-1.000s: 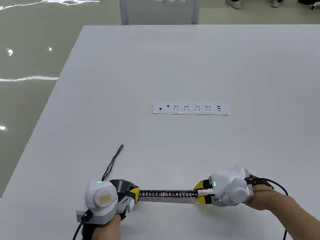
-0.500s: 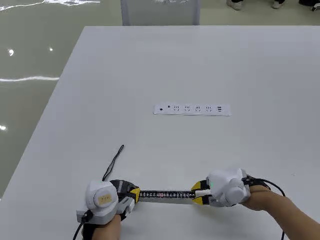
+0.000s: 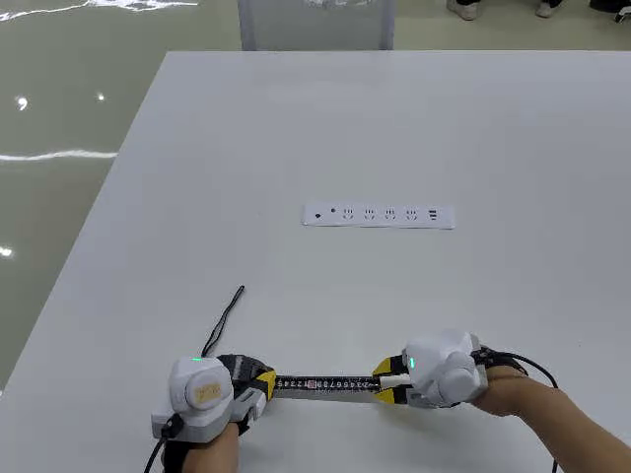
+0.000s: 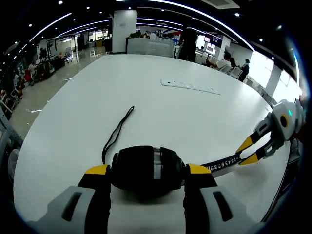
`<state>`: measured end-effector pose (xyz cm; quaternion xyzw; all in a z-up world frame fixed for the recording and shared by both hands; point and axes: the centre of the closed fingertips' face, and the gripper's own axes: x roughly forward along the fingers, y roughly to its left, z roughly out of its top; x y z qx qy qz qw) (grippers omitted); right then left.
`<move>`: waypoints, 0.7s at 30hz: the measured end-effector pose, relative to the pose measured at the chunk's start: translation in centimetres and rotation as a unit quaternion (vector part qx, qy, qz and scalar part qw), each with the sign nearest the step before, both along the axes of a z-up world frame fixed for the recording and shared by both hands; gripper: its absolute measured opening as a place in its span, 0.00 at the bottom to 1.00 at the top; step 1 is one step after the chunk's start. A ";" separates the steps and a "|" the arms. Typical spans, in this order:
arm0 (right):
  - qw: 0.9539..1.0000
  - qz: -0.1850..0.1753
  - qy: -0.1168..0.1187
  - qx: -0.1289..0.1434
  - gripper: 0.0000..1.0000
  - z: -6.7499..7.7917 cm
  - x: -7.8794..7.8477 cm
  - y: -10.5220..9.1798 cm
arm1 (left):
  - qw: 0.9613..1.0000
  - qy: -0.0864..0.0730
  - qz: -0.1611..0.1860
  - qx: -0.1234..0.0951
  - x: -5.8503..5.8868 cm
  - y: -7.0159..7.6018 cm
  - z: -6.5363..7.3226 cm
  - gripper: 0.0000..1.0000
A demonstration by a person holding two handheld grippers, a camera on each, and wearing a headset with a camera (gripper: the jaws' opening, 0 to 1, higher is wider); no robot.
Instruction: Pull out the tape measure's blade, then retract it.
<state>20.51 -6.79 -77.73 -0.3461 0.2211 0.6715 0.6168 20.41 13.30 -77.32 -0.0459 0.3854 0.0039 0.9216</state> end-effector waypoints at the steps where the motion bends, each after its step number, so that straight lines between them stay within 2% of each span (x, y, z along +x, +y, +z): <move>1: 1.000 0.000 0.000 0.000 0.13 0.0 0.0 0.1 | 1.000 0.000 0.000 0.000 0.0 0.0 0.0 0.56; 5: 1.000 0.000 0.001 0.001 0.13 -0.4 0.3 0.1 | 1.000 0.000 0.000 -0.001 0.1 0.1 -0.3 0.56; 11: 1.000 0.000 0.002 0.002 0.13 -0.1 0.2 0.3 | 1.000 0.000 0.001 0.000 0.1 0.1 -0.2 0.56; 15: 1.000 0.000 0.004 0.002 0.13 -0.9 0.3 0.5 | 1.000 0.000 0.001 -0.001 0.1 0.0 -0.2 0.56; 19: 1.000 0.000 0.005 0.003 0.13 -0.5 0.1 0.7 | 1.000 0.000 0.001 0.000 0.0 0.0 0.0 0.56; 21: 1.000 0.000 0.006 0.004 0.13 -0.8 0.2 0.8 | 1.000 0.000 0.000 0.000 0.0 -0.1 0.0 0.56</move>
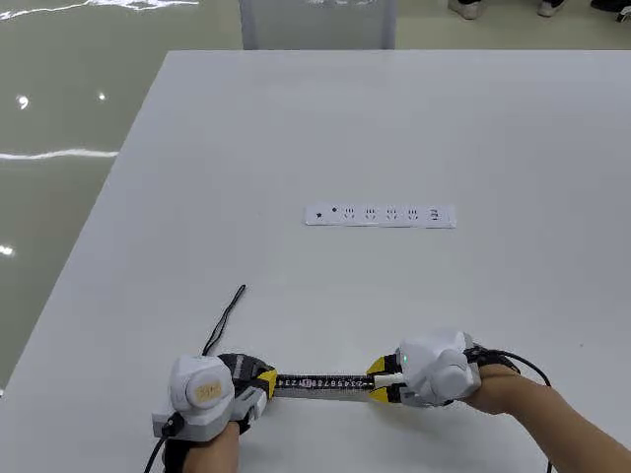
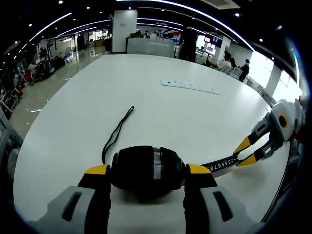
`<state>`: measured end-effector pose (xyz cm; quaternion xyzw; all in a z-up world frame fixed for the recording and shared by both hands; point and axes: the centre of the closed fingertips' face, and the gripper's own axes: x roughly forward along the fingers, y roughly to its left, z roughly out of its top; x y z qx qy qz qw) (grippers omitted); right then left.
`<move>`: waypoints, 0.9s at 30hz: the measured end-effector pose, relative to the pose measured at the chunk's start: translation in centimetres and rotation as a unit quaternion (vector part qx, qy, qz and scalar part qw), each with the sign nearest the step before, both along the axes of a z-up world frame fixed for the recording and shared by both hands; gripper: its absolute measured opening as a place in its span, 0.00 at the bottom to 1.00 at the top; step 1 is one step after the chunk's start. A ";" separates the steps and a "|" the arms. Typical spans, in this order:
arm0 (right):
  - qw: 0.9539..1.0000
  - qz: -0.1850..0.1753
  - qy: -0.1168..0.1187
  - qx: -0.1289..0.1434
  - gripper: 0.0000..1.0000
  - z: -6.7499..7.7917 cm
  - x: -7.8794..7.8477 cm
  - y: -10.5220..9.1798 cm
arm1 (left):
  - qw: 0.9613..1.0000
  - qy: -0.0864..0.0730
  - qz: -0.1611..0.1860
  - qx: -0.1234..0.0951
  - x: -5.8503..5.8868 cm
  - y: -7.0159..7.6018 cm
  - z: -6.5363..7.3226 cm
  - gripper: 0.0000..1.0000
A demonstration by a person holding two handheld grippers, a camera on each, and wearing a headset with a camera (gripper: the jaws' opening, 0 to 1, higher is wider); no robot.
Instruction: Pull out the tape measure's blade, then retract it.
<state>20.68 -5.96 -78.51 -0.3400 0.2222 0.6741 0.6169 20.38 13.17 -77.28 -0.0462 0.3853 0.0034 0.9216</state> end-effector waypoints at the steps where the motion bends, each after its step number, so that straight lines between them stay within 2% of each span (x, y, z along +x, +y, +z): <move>1: 1.000 -0.001 0.001 0.001 0.13 0.2 -0.1 0.1 | 1.000 0.000 0.000 0.000 0.0 0.0 0.0 0.56; 8: 1.000 -0.001 0.002 0.001 0.13 -0.4 0.2 0.5 | 1.000 0.000 0.002 0.000 -0.2 -0.1 0.2 0.56; 14: 1.000 0.000 0.003 0.002 0.13 0.1 -0.1 0.8 | 1.000 0.000 0.000 -0.001 -0.1 -0.1 0.1 0.56; 27: 1.000 0.000 0.005 0.003 0.13 -0.5 0.1 1.2 | 1.000 0.000 -0.001 -0.002 0.0 0.0 0.0 0.56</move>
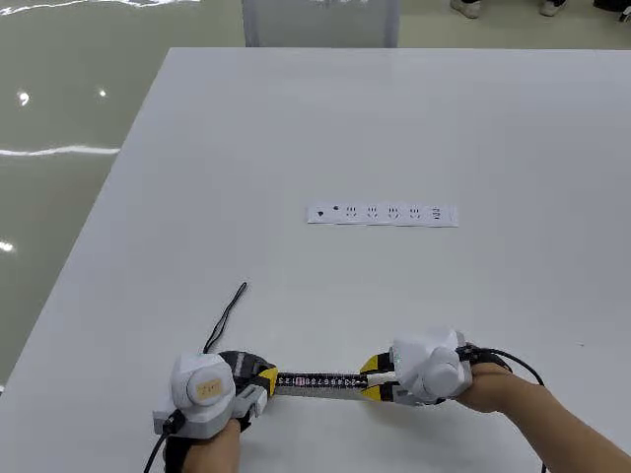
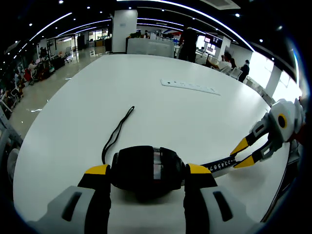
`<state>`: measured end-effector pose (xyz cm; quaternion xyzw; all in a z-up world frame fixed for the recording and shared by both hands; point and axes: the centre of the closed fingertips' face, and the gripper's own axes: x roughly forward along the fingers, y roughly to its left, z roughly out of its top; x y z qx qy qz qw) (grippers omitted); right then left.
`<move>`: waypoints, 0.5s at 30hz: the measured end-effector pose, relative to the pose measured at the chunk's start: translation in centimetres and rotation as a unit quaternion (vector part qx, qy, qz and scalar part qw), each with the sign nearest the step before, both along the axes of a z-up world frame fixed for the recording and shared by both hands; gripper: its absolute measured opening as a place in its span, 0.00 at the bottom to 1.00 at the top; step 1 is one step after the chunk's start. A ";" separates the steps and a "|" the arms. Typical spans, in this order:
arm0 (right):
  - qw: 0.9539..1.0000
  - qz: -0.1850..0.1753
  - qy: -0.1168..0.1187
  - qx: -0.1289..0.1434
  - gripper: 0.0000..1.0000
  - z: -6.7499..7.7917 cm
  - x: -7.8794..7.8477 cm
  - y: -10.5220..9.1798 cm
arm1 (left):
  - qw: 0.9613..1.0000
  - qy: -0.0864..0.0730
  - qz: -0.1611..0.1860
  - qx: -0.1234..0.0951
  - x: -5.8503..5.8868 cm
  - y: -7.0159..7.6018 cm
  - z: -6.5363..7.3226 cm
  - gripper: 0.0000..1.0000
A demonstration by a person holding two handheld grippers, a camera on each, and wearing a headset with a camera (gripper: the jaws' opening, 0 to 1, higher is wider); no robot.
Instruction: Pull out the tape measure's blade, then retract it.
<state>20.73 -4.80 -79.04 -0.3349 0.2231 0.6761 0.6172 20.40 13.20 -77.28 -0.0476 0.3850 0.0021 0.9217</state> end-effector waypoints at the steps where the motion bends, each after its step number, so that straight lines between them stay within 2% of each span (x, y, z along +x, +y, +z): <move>1: 1.000 0.000 0.000 0.000 0.13 -0.1 0.0 0.1 | 1.000 0.000 0.000 0.000 -0.1 0.0 0.1 0.56; 3: 1.000 0.000 0.000 0.001 0.13 0.3 -0.1 0.2 | 1.000 0.000 0.001 0.000 -0.1 0.0 0.2 0.56; 15: 1.000 0.001 0.002 0.005 0.13 0.3 -0.1 1.0 | 1.000 0.000 0.000 -0.002 0.1 0.1 0.0 0.56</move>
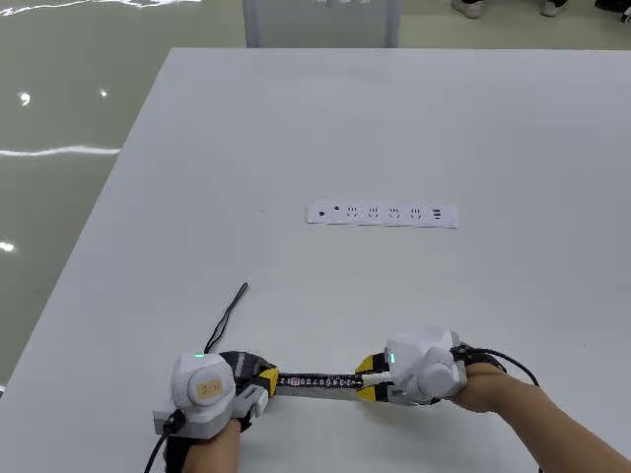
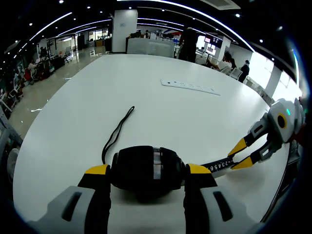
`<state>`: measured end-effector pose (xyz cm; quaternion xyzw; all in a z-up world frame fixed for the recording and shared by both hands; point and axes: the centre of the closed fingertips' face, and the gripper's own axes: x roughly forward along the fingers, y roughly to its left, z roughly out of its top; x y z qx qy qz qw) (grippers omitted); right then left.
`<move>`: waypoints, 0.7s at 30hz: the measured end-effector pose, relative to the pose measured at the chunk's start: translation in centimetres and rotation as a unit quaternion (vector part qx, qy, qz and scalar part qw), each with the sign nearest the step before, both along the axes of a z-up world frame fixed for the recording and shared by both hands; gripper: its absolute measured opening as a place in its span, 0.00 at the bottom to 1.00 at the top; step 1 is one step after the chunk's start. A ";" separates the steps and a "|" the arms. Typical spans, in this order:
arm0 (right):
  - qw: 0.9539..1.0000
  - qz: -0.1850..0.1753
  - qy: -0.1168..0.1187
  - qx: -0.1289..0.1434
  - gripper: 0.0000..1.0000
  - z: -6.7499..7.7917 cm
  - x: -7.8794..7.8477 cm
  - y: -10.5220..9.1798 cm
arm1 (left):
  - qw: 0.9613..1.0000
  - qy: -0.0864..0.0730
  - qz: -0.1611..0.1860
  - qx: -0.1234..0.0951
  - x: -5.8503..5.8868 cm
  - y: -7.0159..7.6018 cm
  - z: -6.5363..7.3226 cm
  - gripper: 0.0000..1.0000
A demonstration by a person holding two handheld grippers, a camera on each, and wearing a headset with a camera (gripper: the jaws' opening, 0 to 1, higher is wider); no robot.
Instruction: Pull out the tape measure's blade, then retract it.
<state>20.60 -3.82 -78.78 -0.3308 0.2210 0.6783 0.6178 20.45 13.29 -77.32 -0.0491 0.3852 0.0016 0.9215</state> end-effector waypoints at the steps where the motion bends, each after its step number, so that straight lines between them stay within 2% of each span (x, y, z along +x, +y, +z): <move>1: 1.000 0.000 0.000 0.001 0.13 -0.1 0.0 0.1 | 1.000 0.000 0.000 -0.001 0.0 0.0 0.0 0.56; 6: 1.000 0.000 0.000 0.001 0.13 0.7 -0.4 0.5 | 1.000 0.000 0.000 -0.001 0.0 -0.1 0.1 0.56; 16: 1.000 -0.001 0.001 0.002 0.13 -0.2 -0.1 1.0 | 1.000 0.000 -0.002 -0.001 0.0 -0.1 0.1 0.56; 21: 1.000 -0.002 0.002 0.003 0.13 -0.2 -0.1 1.4 | 1.000 0.000 0.000 -0.002 0.0 0.0 0.0 0.56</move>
